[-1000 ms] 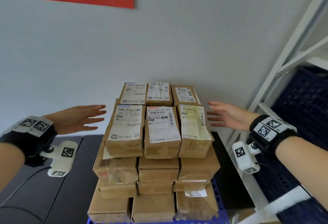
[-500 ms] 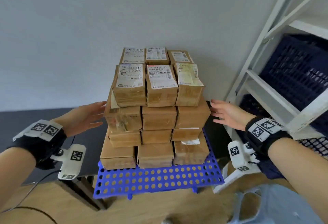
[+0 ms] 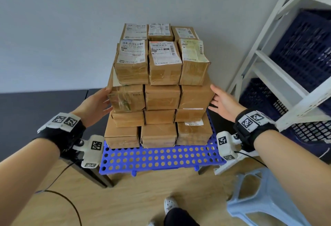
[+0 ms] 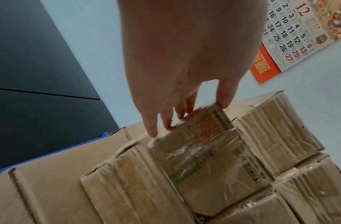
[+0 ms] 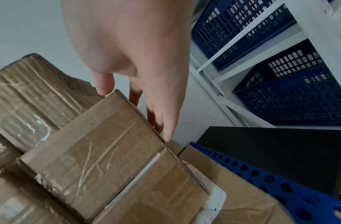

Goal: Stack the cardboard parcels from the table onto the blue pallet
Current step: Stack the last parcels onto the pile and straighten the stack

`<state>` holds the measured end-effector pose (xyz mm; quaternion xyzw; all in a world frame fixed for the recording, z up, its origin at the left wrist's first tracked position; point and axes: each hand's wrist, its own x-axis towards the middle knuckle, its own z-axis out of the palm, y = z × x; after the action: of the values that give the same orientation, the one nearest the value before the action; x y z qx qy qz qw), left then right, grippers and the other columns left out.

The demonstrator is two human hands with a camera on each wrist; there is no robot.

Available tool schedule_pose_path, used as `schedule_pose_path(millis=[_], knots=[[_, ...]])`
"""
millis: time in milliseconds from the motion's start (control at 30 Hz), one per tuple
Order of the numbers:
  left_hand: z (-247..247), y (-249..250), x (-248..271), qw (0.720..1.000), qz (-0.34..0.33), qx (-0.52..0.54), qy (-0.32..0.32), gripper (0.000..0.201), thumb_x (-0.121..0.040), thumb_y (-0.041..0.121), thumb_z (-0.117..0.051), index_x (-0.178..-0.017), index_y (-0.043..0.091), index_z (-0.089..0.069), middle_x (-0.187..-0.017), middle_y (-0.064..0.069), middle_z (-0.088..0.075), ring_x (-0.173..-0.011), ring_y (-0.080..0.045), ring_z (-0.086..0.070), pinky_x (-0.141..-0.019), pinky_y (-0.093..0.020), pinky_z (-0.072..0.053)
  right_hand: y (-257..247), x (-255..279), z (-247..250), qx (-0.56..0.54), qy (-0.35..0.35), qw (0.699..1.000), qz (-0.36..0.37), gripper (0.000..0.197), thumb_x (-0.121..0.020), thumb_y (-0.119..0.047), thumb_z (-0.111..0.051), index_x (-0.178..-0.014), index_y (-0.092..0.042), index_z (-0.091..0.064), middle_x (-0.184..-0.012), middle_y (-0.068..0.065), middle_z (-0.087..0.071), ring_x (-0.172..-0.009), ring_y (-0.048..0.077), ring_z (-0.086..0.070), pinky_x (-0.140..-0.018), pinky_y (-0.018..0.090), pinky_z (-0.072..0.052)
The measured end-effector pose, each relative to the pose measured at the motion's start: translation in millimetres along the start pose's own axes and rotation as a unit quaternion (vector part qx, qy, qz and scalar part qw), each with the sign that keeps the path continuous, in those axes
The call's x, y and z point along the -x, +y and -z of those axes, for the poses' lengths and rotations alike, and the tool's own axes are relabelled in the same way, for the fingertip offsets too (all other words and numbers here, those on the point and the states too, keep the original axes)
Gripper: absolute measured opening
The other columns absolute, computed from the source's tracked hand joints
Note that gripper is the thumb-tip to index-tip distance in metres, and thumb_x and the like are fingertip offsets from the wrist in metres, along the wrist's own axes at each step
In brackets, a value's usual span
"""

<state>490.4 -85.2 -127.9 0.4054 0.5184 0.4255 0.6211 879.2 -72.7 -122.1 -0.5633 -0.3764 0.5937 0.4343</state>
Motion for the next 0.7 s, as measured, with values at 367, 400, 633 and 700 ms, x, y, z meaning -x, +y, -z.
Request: schedule_pose_path(millis=[367, 400, 633, 700], knots=[[-2, 5, -2, 1.000, 0.004, -0.020, 0.001, 0.028, -0.098, 0.036, -0.038, -0.116, 0.031, -0.058, -0.116, 0.009, -0.066, -0.119, -0.012, -0.054, -0.110, -0.039, -0.032, 1, -2, -1, -0.002, -0.001, 1.000, 0.010, 0.051, -0.095, -0.036, -0.050, -0.143, -0.028, -0.034, -0.138, 0.002, -0.049, -0.125, 0.022, -0.048, -0.103, 0.041, -0.035], [-1, 5, -2, 1.000, 0.000, -0.021, -0.003, 0.028, -0.098, 0.037, -0.038, -0.116, 0.031, -0.058, -0.118, 0.009, -0.065, -0.120, -0.012, -0.053, -0.111, -0.038, -0.031, 1, -2, -2, -0.002, 0.000, 1.000, 0.011, 0.051, -0.095, -0.037, -0.050, -0.143, -0.028, -0.034, -0.138, 0.002, -0.049, -0.125, 0.022, -0.048, -0.103, 0.041, -0.035], [3, -5, 6, 0.999, -0.003, -0.041, -0.003, 0.045, -0.101, 0.041, -0.022, -0.138, 0.025, -0.041, -0.138, 0.009, -0.050, -0.133, -0.014, -0.039, -0.106, -0.032, -0.027, 14, -3, 7, -0.003, 0.012, 1.000, -0.005, 0.061, -0.096, -0.056, -0.034, -0.148, -0.026, -0.027, -0.148, 0.008, -0.040, -0.136, 0.023, -0.037, -0.115, 0.044, -0.025], [5, -14, 9, 0.993, -0.016, -0.108, 0.040, 0.049, -0.102, 0.036, -0.022, -0.145, 0.015, -0.029, -0.150, -0.001, -0.034, -0.139, -0.018, -0.031, -0.103, -0.031, -0.027, 23, -4, 11, -0.011, 0.023, 1.000, -0.015, 0.059, -0.096, -0.054, -0.032, -0.148, -0.027, -0.027, -0.149, 0.008, -0.038, -0.137, 0.024, -0.036, -0.113, 0.044, -0.025]])
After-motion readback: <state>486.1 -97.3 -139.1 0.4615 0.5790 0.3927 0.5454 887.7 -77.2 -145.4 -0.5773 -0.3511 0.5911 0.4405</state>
